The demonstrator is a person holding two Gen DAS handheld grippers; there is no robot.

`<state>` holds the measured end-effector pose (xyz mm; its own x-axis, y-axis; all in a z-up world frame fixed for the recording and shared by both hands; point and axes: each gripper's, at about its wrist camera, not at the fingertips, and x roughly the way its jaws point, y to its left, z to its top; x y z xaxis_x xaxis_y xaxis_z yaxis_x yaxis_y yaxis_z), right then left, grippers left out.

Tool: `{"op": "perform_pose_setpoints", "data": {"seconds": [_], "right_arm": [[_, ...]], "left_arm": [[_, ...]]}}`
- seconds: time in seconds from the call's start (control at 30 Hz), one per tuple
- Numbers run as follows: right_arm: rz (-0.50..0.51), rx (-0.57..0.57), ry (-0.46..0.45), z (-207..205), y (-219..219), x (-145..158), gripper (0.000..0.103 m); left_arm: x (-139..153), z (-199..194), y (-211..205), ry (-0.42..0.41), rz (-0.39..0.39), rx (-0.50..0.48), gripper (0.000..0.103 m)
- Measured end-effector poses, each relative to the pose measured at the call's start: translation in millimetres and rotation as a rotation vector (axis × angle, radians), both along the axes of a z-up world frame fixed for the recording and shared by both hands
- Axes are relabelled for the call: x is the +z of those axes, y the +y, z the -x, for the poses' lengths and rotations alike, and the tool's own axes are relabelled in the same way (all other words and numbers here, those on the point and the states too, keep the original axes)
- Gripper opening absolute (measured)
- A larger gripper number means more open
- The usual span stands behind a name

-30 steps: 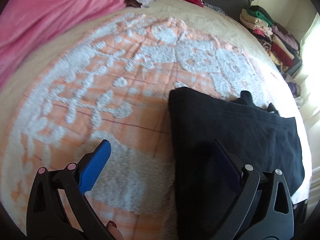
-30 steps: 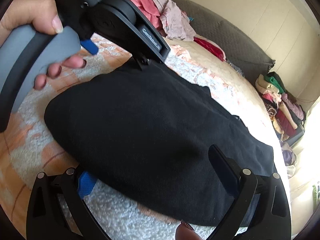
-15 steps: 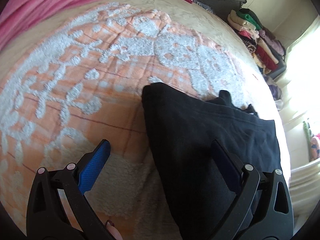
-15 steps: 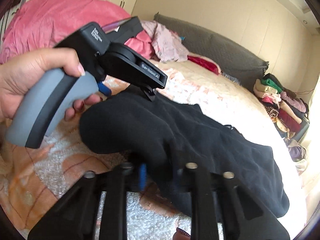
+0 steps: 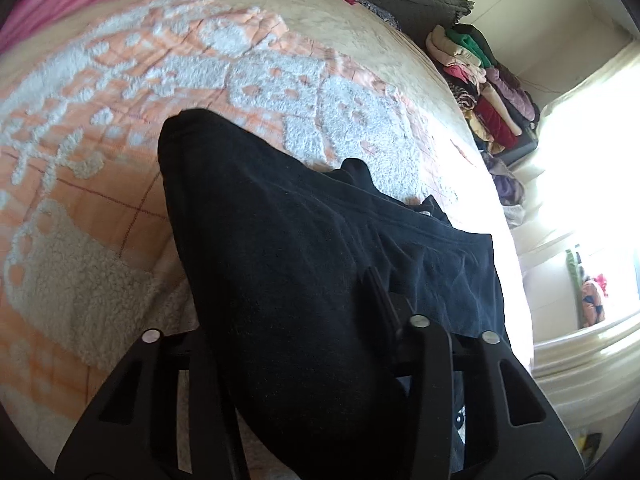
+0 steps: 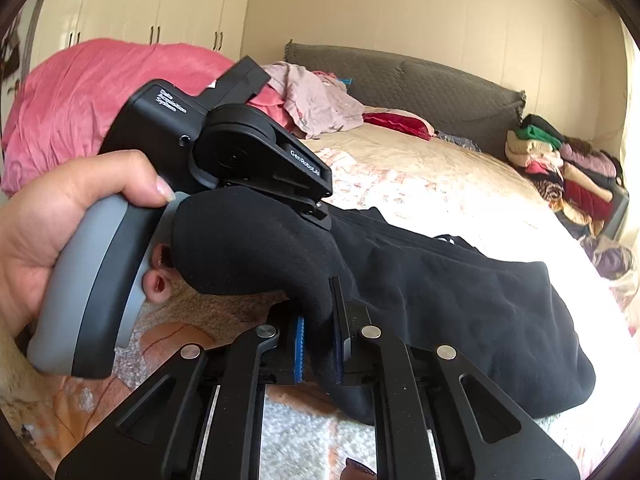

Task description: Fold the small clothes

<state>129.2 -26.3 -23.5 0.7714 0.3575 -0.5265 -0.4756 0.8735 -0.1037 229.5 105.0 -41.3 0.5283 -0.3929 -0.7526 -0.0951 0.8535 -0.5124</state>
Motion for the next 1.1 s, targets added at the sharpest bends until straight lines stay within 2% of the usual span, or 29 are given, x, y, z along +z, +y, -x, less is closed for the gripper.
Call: {"op": "perform_pose_setpoints", "data": {"seconds": [0.1,0.23,0.63,1.1], "right_arm": [[-0.031,-0.010,0.003,2.8,-11.3,4.3,0.008],[-0.068,-0.028,0.003,6.2,-22.0,10.5,0.008],[-0.136,-0.061,0.017,18.3,-46.1,28.1,0.007],[-0.226,-0.097,0.042,8.6,-80.5,38.8,0.007]], "left_arm": [[14.2,0.9,-13.7,-0.014,-0.067,-0.006,0.027],[30.1,0.2,-28.1,-0.031,-0.142,-0.021,0.026],[54.6,10.3,-48.5,-0.027,-0.197,0.005,0.025],[72.7,1.8,-83.9,-0.042,-0.263,0.002,0.025]]}}
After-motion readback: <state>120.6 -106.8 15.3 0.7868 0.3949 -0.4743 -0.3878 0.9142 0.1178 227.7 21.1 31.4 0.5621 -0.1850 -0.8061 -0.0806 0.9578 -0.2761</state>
